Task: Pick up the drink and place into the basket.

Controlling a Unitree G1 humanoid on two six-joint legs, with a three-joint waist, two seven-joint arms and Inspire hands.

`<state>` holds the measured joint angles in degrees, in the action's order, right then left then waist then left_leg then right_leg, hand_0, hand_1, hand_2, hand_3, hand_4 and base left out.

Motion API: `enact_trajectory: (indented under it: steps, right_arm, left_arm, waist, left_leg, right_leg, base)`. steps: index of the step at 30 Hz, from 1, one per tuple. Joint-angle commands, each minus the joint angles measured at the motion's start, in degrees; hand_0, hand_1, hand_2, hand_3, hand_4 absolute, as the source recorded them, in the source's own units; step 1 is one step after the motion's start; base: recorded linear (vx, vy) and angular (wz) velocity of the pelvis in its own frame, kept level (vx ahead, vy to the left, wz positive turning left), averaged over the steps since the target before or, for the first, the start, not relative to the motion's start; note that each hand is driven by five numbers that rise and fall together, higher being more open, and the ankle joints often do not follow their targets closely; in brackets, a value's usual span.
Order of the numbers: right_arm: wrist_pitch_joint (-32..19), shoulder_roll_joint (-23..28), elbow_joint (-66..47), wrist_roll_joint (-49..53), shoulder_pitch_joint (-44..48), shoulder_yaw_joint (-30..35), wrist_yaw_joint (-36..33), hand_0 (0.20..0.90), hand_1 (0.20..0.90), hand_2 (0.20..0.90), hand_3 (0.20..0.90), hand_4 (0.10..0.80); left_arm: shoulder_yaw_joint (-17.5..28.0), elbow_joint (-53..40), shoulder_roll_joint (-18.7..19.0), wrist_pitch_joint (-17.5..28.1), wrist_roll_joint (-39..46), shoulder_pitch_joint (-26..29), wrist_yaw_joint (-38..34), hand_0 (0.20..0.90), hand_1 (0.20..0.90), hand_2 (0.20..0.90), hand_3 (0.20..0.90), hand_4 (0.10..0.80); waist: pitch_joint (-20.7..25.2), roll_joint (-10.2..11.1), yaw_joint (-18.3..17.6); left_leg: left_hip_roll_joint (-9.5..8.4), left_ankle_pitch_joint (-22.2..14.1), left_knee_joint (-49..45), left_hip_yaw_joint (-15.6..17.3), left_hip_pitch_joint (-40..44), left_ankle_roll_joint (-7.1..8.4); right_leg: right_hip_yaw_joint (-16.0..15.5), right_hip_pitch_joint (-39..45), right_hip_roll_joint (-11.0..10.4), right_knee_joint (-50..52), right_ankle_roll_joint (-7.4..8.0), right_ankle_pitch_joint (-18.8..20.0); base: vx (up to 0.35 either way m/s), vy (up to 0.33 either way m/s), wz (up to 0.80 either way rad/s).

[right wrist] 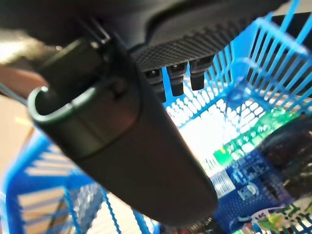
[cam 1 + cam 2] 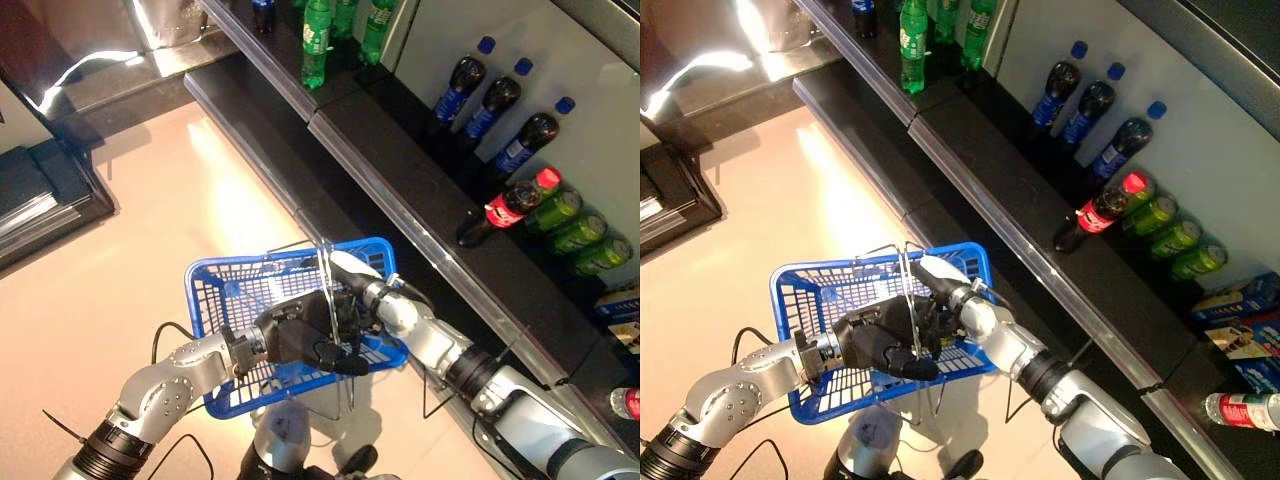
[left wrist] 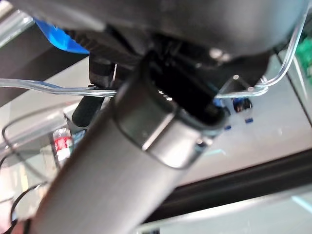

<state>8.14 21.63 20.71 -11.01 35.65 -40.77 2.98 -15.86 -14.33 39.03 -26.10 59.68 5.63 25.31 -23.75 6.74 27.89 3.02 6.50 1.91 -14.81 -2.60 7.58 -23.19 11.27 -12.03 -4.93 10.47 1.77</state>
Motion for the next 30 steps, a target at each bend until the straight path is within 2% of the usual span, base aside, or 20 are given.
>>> enact_trajectory:
  steps: [1, 9, 17, 24, 30]
  right_arm:
    - [-5.7, 2.5, -4.8, 3.9, -3.9, 2.7, -6.1, 0.900, 0.900, 0.900, 0.900, 0.800]
    - [-11.5, 4.4, -14.3, 9.3, -13.0, 11.4, -7.5, 0.900, 0.900, 0.900, 0.900, 0.800]
    - [-18.1, 4.1, -17.1, 14.0, -21.2, 15.5, -8.3, 0.900, 0.900, 0.900, 0.900, 0.800]
    - [-23.2, 2.1, -13.5, 23.6, -31.0, 24.7, -7.7, 0.900, 0.900, 0.900, 0.900, 0.800]
    - [-25.7, 0.9, -7.8, 31.2, -39.1, 34.7, -5.2, 0.900, 0.900, 0.900, 0.900, 0.800]
  left_arm:
    - [6.2, -13.3, -15.1, 19.2, 10.0, 2.9, 6.9, 0.300, 0.300, 0.300, 0.200, 0.100]
    - [11.5, -10.2, -15.4, 25.4, 6.2, 0.4, 1.2, 0.300, 0.300, 0.300, 0.200, 0.100]
    - [14.8, -6.7, -15.9, 29.7, 3.1, -1.7, -4.4, 0.300, 0.300, 0.300, 0.200, 0.100]
    - [19.9, 6.3, -18.0, 31.3, 2.2, -6.1, -9.1, 0.300, 0.300, 0.300, 0.200, 0.100]
    - [25.1, 18.8, -19.3, 32.8, 0.2, -9.7, -7.8, 0.300, 0.300, 0.300, 0.200, 0.100]
  waist:
    - [19.5, -0.8, -3.6]
    - [19.7, -2.2, -7.7]
    - [19.9, -3.6, -11.5]
    - [20.2, -4.9, -17.5]
    - [19.7, -5.5, -22.1]
  left_leg:
    - [0.28, -1.7, 3.1, 2.1, 3.0, -2.04]
    - [0.85, -2.2, 3.1, 5.7, 3.7, -2.45]
    - [1.79, -2.9, 3.1, 9.9, 4.3, -2.38]
    - [3.11, -4.3, 3.1, 15.2, 5.8, -2.33]
    - [4.25, -5.2, 3.1, 18.7, 7.2, -2.31]
  right_leg:
    - [-0.7, 0.7, 1.3, -0.1, -0.88, 1.1]
    - [2.2, -0.1, 0.9, -0.1, -0.59, 1.0]
    - [4.8, -0.8, 0.3, -0.1, -0.13, 0.8]
    - [8.4, -2.2, -0.3, -0.1, 0.34, 0.8]
    - [10.6, -3.2, -0.4, -0.1, 0.39, 1.0]
  base:
    - [-0.022, 0.018, -0.23]
    - [-0.028, 0.034, -0.21]
    - [-0.028, 0.041, -0.27]
    - [-0.031, 0.038, -0.37]
    - [-0.009, 0.025, -0.29]
